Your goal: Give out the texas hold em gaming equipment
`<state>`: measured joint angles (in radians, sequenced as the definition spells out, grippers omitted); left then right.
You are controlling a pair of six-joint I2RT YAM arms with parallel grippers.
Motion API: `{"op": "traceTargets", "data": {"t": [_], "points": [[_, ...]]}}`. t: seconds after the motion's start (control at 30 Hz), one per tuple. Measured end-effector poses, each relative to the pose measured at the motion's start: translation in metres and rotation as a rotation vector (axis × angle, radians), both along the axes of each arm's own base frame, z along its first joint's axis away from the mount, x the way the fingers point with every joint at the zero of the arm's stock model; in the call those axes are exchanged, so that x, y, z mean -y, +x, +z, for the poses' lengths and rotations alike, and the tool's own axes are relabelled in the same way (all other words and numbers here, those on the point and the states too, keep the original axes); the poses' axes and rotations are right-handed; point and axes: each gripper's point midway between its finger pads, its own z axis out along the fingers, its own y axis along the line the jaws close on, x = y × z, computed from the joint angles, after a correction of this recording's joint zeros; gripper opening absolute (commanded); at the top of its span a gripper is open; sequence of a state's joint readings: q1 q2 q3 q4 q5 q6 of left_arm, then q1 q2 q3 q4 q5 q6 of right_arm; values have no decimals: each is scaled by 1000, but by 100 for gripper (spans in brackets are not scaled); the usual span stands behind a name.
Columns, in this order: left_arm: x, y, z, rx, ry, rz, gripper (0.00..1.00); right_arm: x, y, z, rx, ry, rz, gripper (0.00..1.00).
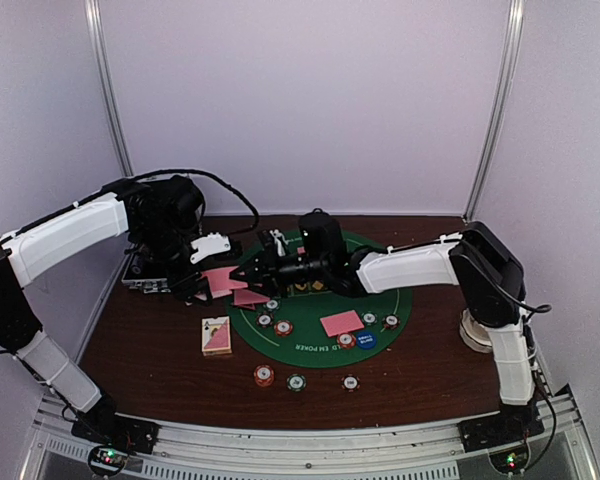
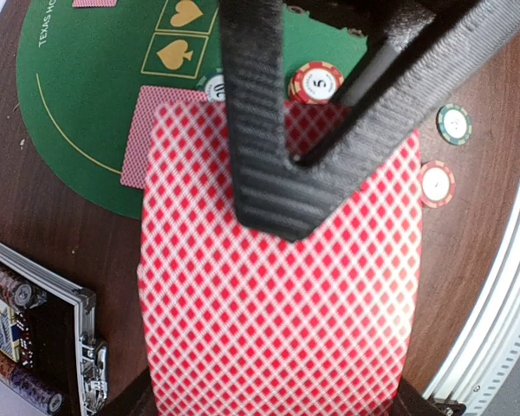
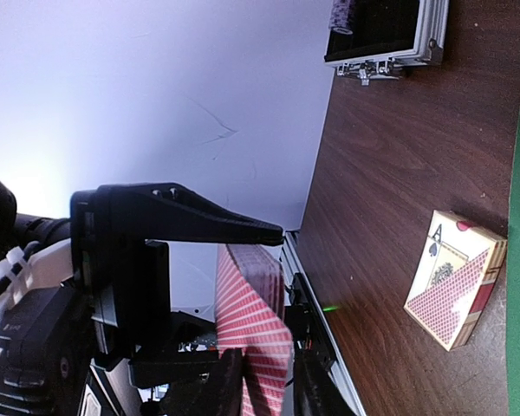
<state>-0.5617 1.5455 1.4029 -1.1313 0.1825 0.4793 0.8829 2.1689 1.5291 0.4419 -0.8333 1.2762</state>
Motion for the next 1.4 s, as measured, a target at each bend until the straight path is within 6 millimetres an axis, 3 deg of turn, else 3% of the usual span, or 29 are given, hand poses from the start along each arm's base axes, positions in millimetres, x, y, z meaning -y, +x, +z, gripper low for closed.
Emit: {"op": "traceTargets", "data": {"t": [0.27,0.47,0.83,1.0,1.17,1.4], "points": [[0,0,0,2,3,1,0,3,-2,8,-8,8,0,0],[-3,2,-1,11,16,6,0,13,4,11,-11,4,-9,0],[-7,4,-1,28,40,14,0,55,53,-3,-23,-41,-107,0],[-8,3,1,34,36,14,0,61,71,-12,-9,-82,-126,0],[-8,3,2,35,35,14,0,46,87,-31,8,-112,-118,0],[-8,3,2,34,34,14,0,29,101,-87,-18,-210,-109,1]]}}
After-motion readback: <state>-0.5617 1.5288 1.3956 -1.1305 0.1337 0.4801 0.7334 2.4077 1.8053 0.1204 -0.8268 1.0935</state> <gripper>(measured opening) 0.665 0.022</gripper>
